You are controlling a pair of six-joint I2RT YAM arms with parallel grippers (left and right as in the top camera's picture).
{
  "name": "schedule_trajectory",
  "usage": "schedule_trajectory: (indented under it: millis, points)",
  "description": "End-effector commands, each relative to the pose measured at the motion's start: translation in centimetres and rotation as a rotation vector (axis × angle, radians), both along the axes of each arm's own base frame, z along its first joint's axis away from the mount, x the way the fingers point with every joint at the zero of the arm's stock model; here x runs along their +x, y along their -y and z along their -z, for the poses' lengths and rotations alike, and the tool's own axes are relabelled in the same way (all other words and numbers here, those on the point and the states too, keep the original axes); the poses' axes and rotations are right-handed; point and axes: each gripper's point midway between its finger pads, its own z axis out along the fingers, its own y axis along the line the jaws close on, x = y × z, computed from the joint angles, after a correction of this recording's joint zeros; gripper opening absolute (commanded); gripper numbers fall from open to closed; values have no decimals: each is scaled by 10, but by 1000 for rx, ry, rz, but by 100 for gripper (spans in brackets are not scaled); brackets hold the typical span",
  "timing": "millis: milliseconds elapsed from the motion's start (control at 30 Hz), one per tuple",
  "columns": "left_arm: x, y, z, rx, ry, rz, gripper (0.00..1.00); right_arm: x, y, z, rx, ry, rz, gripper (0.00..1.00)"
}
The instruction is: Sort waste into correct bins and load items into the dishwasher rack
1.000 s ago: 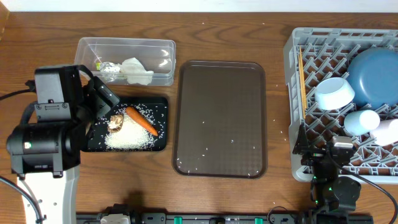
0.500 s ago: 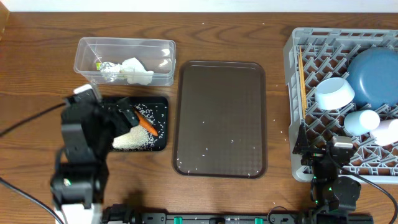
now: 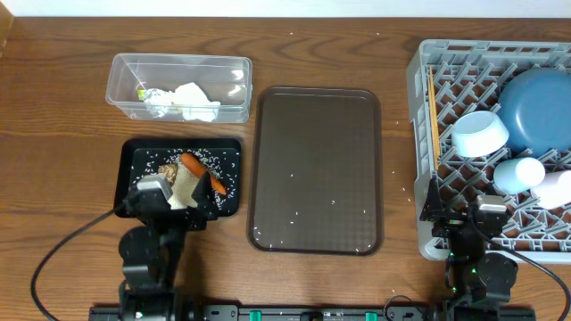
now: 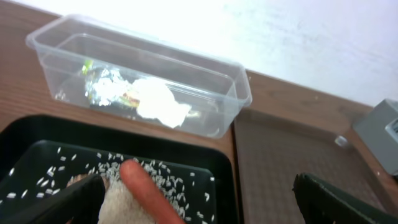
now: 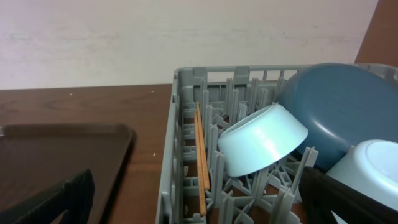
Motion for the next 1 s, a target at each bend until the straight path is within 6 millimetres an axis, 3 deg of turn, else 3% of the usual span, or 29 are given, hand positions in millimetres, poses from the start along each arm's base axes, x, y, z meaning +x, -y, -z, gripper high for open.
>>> schedule_trajectory:
  millis: [0, 167, 333, 467, 967]
  points:
    - [-1, 4, 10, 13, 46, 25, 98, 0, 1, 0, -18, 0, 4, 99]
    - [-4, 3, 19, 17, 98, 21, 98, 0, 1, 0, -18, -1, 4, 99]
    - [-9, 3, 8, 57, 155, 25, 98, 0, 1, 0, -18, -1, 4, 99]
    - [-11, 3, 22, 91, 104, 30, 98, 0, 1, 0, -18, -1, 4, 99]
    - [-10, -6, 22, 221, 110, 5, 98, 0, 1, 0, -18, -1, 4, 99]
